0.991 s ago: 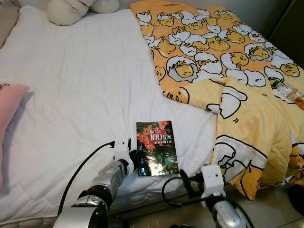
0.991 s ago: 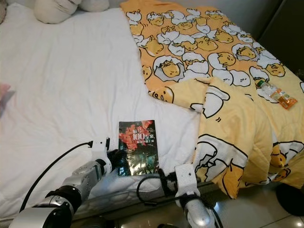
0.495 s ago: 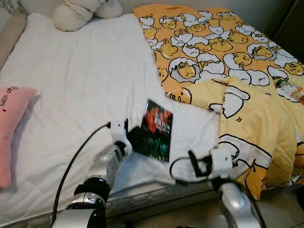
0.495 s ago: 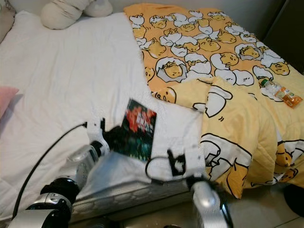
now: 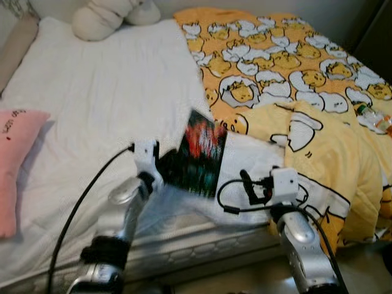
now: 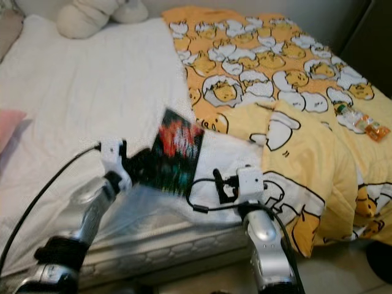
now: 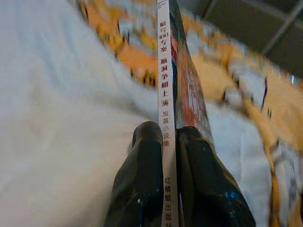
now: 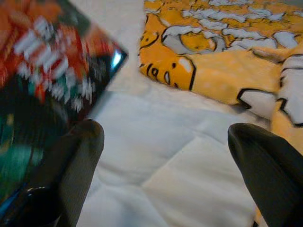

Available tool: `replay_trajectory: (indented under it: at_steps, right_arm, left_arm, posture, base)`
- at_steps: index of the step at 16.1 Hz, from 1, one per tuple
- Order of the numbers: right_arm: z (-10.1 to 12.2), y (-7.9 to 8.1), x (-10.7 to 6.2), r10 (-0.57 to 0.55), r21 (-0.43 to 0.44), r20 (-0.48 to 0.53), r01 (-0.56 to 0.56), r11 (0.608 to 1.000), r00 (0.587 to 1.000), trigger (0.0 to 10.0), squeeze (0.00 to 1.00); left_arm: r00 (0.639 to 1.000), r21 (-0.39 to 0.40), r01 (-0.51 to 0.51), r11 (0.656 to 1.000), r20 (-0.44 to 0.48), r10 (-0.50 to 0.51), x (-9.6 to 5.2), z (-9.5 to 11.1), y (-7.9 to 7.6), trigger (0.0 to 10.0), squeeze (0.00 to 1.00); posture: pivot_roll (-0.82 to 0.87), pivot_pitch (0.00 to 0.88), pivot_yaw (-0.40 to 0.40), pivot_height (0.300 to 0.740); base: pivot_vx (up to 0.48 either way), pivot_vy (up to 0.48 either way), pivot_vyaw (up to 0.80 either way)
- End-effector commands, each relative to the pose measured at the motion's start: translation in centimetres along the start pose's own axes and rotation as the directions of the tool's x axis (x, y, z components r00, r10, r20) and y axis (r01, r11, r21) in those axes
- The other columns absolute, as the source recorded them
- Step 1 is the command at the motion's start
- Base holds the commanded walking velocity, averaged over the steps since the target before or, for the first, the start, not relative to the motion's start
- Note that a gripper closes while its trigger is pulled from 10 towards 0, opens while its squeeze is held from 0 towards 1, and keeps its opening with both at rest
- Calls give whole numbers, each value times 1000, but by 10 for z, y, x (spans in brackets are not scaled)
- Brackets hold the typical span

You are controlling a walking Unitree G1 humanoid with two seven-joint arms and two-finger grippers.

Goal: Clean up the room

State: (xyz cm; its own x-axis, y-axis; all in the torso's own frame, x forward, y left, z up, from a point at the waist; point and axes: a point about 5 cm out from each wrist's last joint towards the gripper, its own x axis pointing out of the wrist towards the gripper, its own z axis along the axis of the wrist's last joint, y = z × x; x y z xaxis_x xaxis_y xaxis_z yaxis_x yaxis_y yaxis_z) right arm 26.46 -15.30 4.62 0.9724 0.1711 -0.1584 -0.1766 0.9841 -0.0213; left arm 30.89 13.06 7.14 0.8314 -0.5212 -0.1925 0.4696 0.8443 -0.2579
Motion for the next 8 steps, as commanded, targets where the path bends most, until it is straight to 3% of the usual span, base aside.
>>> replay_trajectory:
  at_steps: [1,2,5,6,7,8]
  right_arm:
    - [-6,1,1,10,-10,-25,-11,1000,1000,10000,0]
    - [-9,0,1,11,-8,-38,-11,1000,999,10000,0]
    - [-14,2,-1,20,-4,-56,-20,1000,998,10000,0]
    - [-16,4,-2,27,-5,-66,-28,1000,997,10000,0]
    - [-19,3,-2,31,-7,-80,-32,999,996,10000,0]
    - [-20,3,-1,31,-8,-82,-32,999,996,10000,0]
  left_arm:
    - [989,26,78,997,-128,-74,-1,-22,-10,0,0]
    - [976,24,96,995,-199,-90,-2,-36,-16,0,0]
    - [972,29,115,993,-210,-106,-2,-37,-26,0,0]
    - [979,58,62,996,-195,-50,4,-36,-22,0,1000]
    - [977,114,-50,992,-199,72,16,-37,-11,2392,1000]
    - [974,123,-77,989,-203,101,19,-37,-9,10000,1000]
  posture:
    - [111,0,-32,740]
    - [107,0,-26,740]
    - [102,0,-25,740]
    - [100,0,-28,740]
    - [104,0,-35,740]
    - [104,0,-35,740]
  base:
    - [0,0,0]
    - [0,0,0]
    - [0,0,0]
    - [0,0,0]
    - [0,0,0]
    - [0,0,0]
